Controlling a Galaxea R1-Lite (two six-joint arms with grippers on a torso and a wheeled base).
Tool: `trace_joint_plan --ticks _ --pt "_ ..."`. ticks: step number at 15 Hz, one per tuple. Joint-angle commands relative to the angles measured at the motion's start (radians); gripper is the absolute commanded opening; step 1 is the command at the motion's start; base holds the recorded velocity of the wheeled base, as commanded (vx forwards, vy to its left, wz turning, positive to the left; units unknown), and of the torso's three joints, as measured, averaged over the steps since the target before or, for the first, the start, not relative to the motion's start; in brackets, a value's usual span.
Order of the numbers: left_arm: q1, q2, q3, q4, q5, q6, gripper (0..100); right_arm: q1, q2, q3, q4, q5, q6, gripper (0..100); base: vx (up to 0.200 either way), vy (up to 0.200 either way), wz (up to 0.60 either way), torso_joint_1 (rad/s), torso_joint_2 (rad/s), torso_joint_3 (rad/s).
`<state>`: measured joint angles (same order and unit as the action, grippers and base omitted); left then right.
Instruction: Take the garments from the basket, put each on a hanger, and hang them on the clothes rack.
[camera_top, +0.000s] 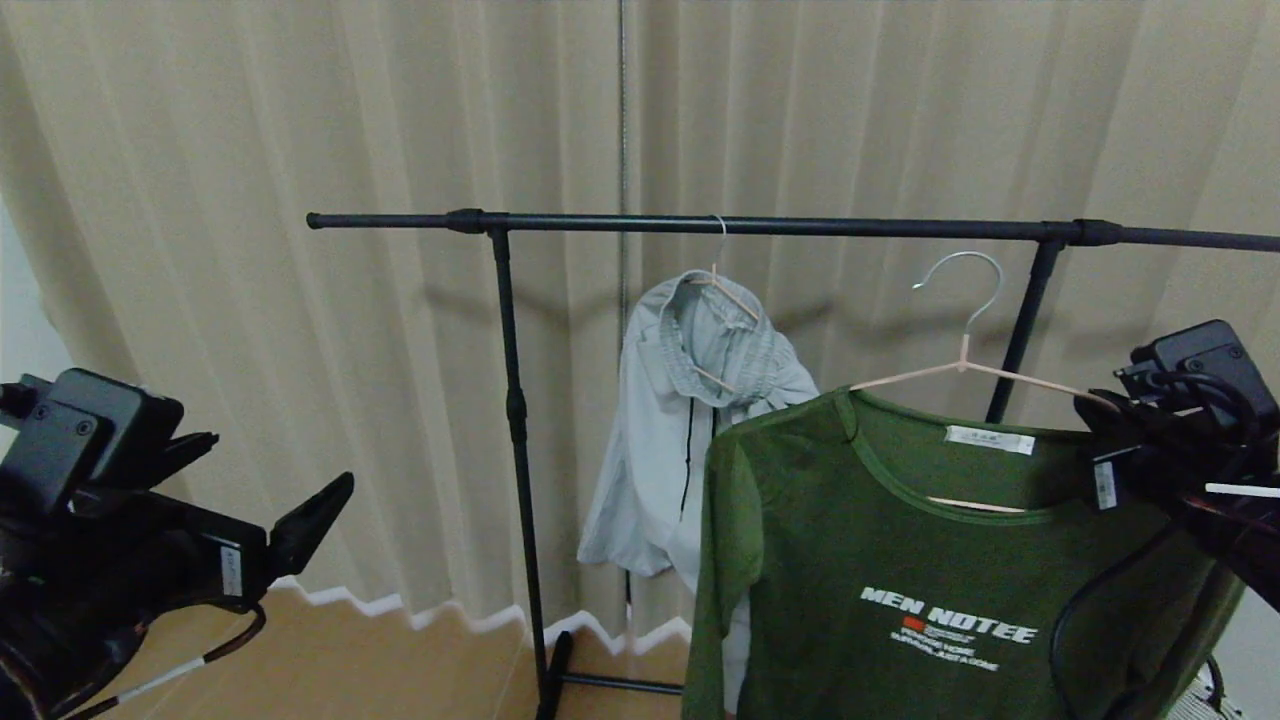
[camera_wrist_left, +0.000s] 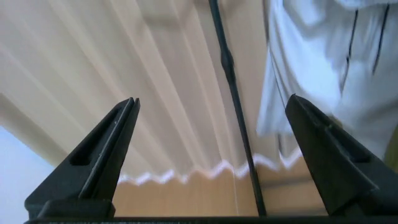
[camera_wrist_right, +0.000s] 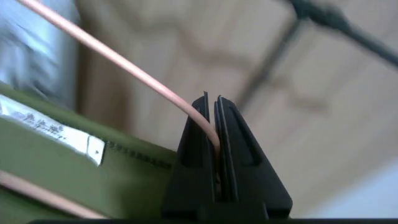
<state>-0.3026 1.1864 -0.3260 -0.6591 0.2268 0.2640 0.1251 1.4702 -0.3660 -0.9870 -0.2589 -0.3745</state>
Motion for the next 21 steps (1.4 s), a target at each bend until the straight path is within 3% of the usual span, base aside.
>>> trace_joint_plan --ticks 1,5,8,11,14,17,21 --pt "0.003 -0.154 -0.093 0.174 0.0 -0.057 100 -0.088 -0.065 0.002 0.051 0.001 -0.001 0 0.0 0.0 0.0 0.0 0.0 0.0" --pt "0.016 -0.373 -0.099 0.586 0.005 -0.151 100 -0.208 -0.053 -0.01 0.122 0.0 -0.004 0 0.0 0.0 0.0 0.0 0.0 0.0" --pt "0.053 -0.433 -0.048 0.716 -0.001 -0.263 100 -0.282 -0.048 -0.031 0.139 -0.005 -0.009 0 0.0 0.0 0.0 0.0 0.0 0.0" --pt "0.066 -0.435 0.033 0.696 -0.003 -0.365 100 -0.325 -0.041 -0.056 0.14 -0.01 -0.047 0 0.0 0.0 0.0 0.0 0.0 0.0" --pt "0.062 -0.449 0.113 0.592 -0.072 -0.376 100 -0.328 -0.025 -0.07 0.142 -0.042 -0.054 0 0.0 0.0 0.0 0.0 0.0 0.0" --pt "0.063 -0.453 0.205 0.423 -0.178 -0.374 100 -0.328 -0.016 -0.094 0.16 -0.066 -0.069 0 0.0 0.0 0.0 0.0 0.0 0.0" --pt "0.079 -0.376 0.226 0.426 -0.21 -0.379 100 -0.326 -0.019 -0.094 0.162 -0.066 -0.069 0 0.0 0.0 0.0 0.0 0.0 0.0"
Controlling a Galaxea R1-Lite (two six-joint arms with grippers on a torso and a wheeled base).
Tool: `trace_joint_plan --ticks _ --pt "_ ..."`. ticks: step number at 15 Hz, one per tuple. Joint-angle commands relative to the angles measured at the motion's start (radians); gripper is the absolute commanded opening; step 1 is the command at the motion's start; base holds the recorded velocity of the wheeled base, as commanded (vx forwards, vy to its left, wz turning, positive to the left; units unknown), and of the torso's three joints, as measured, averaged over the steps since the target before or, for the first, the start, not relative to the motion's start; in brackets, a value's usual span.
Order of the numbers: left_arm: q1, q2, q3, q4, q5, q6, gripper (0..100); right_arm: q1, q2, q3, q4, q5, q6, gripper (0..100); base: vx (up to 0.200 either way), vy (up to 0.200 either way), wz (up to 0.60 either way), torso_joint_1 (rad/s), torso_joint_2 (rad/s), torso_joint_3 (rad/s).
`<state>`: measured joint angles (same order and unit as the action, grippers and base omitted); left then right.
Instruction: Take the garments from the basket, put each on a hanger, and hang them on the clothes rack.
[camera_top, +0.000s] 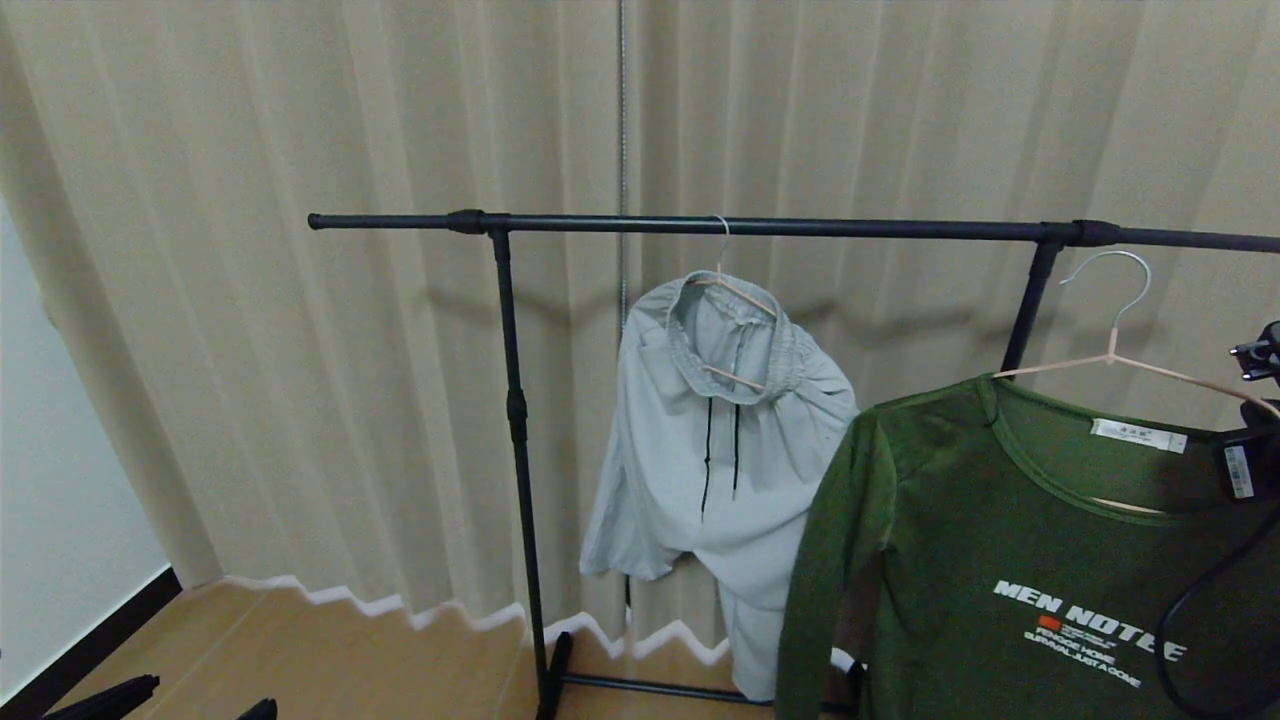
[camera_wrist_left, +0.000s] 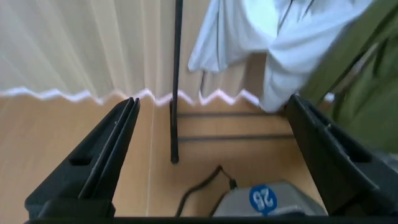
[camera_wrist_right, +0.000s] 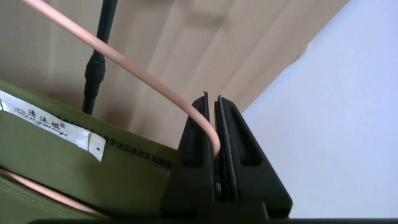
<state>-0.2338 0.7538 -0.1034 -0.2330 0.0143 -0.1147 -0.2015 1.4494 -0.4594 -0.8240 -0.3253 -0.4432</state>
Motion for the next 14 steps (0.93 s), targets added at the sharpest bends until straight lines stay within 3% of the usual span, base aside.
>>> trace_joint_plan --ticks 1,4,8,14 --pt "0.025 0.098 0.007 0.0 0.0 0.0 100 0.001 0.0 0.001 -0.001 0.0 0.0 0 0.0 0.0 0.0 0.0 0.0 0.0" --pt "0.06 0.213 0.016 -0.014 0.003 -0.033 100 0.001 0.0 0.001 -0.003 0.0 0.0 0 0.0 0.0 0.0 0.0 0.0 0.0" --pt "0.06 0.187 0.05 -0.098 0.003 -0.049 100 0.002 0.005 0.001 -0.001 0.0 0.0 0 0.0 0.0 0.0 0.0 0.0 0.0" --pt "0.056 0.157 0.042 -0.1 0.0 -0.048 100 0.002 0.006 0.001 -0.001 -0.001 0.0 0 0.0 0.0 0.0 0.0 0.0 0.0"
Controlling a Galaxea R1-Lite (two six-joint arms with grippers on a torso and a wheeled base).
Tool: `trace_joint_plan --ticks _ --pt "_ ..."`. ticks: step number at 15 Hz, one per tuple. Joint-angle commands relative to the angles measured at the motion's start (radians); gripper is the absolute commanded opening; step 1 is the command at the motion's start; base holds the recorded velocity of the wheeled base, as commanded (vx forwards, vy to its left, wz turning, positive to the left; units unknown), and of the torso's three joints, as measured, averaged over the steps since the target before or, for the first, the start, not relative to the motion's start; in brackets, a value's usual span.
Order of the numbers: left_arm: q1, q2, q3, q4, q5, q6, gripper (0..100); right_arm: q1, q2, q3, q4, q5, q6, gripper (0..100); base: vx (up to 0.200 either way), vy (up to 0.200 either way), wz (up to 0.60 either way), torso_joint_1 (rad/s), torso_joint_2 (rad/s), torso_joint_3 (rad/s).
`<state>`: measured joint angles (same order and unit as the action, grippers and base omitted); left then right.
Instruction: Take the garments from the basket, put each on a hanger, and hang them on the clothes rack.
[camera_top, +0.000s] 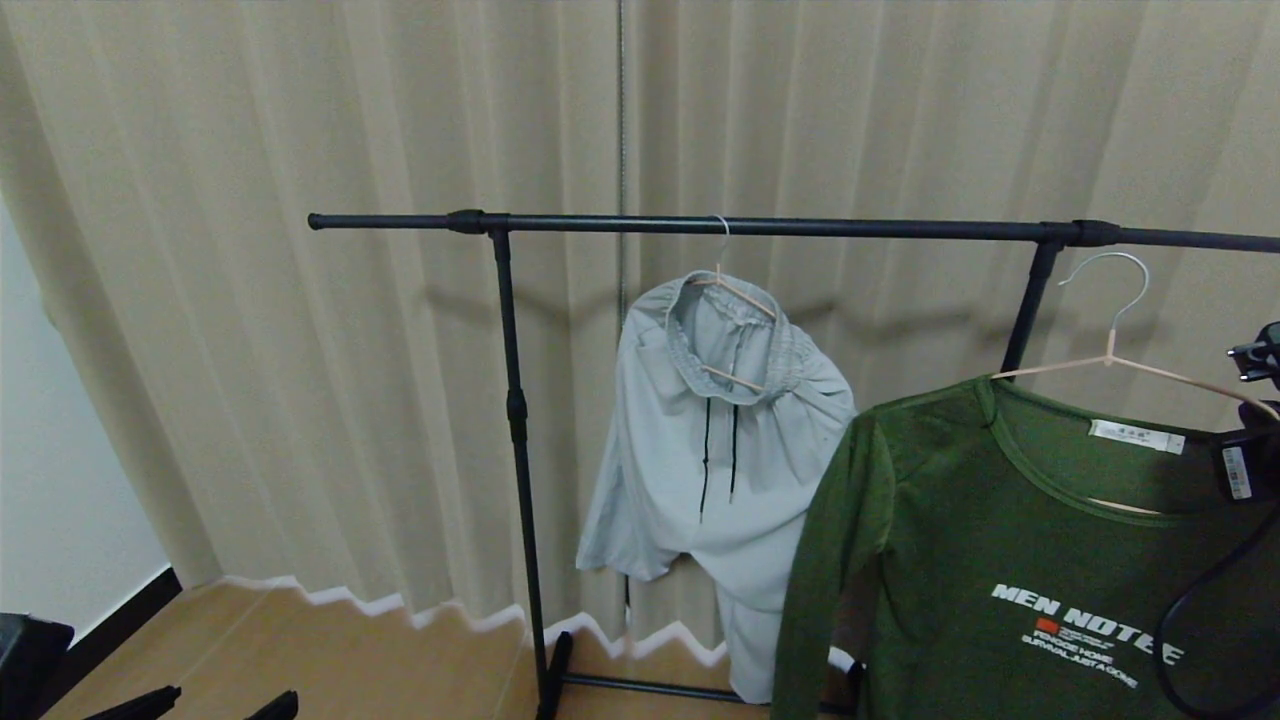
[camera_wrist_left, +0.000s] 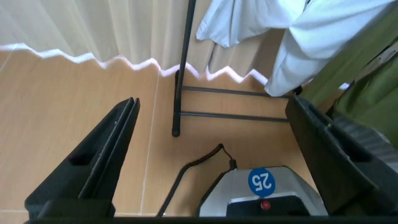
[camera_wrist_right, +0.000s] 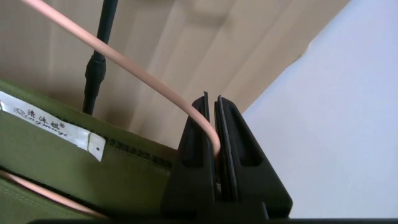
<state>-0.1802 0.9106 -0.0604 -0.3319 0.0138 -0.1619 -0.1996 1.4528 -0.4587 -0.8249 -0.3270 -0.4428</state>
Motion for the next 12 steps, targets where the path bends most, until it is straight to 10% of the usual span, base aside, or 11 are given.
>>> trace_joint_plan --ticks 1,12 --pt "0.007 0.002 -0.01 -0.001 0.003 -0.002 100 0.0 0.003 0.0 0.0 -0.003 -0.001 0 0.0 0.0 0.0 0.0 0.0 0.0" --pt "0.007 -0.012 -0.027 -0.001 0.0 0.005 100 -0.086 -0.009 0.0 -0.005 -0.032 -0.002 0 0.0 0.0 0.0 0.0 0.0 0.0"
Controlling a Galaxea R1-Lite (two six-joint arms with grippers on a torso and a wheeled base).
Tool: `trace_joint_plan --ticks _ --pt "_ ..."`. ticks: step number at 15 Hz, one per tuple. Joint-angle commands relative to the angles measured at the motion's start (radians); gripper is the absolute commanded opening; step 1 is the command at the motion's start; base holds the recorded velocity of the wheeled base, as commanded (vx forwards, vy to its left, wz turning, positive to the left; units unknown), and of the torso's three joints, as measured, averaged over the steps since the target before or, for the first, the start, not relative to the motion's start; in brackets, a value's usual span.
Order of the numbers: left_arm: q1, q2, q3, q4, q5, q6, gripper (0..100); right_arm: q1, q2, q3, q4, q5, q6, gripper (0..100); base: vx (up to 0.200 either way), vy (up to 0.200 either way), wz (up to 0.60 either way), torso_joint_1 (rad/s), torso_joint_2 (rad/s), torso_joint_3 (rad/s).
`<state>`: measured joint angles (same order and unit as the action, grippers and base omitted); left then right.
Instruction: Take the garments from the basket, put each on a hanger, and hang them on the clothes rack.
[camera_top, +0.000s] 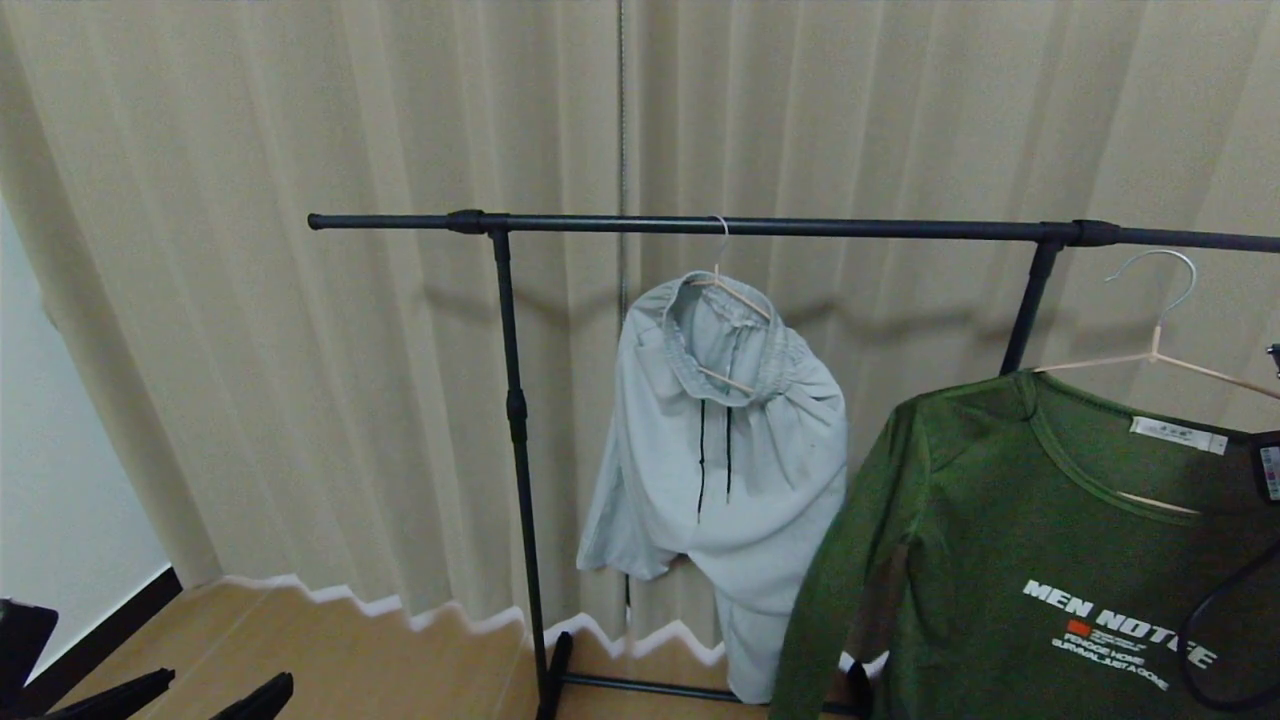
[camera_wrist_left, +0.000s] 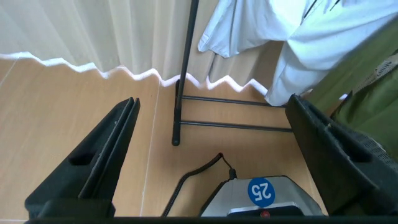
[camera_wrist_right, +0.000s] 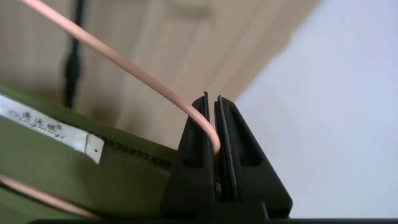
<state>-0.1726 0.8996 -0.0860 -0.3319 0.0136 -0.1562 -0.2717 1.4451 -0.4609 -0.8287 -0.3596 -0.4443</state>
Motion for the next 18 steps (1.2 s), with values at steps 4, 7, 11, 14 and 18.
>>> trace_joint_plan --ticks 4,7,11,14,18 --pt "-0.002 -0.002 0.003 -0.001 0.003 0.0 100 -0.011 0.003 -0.004 0.0 0.001 -0.001 0 0.1 0.0 0.0 0.001 0.0 0.001" --pt "-0.004 -0.014 0.003 0.001 0.0 0.001 100 -0.009 0.005 -0.002 0.0 0.002 -0.001 0 0.2 0.0 0.0 -0.001 0.0 0.005" --pt "-0.005 -0.011 0.002 0.001 0.0 0.0 100 -0.009 0.003 -0.007 0.0 0.002 -0.001 0 0.05 0.0 0.0 0.003 0.0 -0.001" --pt "-0.004 -0.011 0.0 -0.001 0.0 0.0 100 -0.007 0.003 -0.013 0.0 0.002 -0.001 0 0.0 0.0 0.0 0.0 0.0 0.0" --pt "-0.005 -0.011 -0.005 -0.001 0.0 0.0 100 0.012 0.012 -0.065 0.005 0.001 -0.002 0 0.2 0.0 0.0 -0.004 0.0 0.004"
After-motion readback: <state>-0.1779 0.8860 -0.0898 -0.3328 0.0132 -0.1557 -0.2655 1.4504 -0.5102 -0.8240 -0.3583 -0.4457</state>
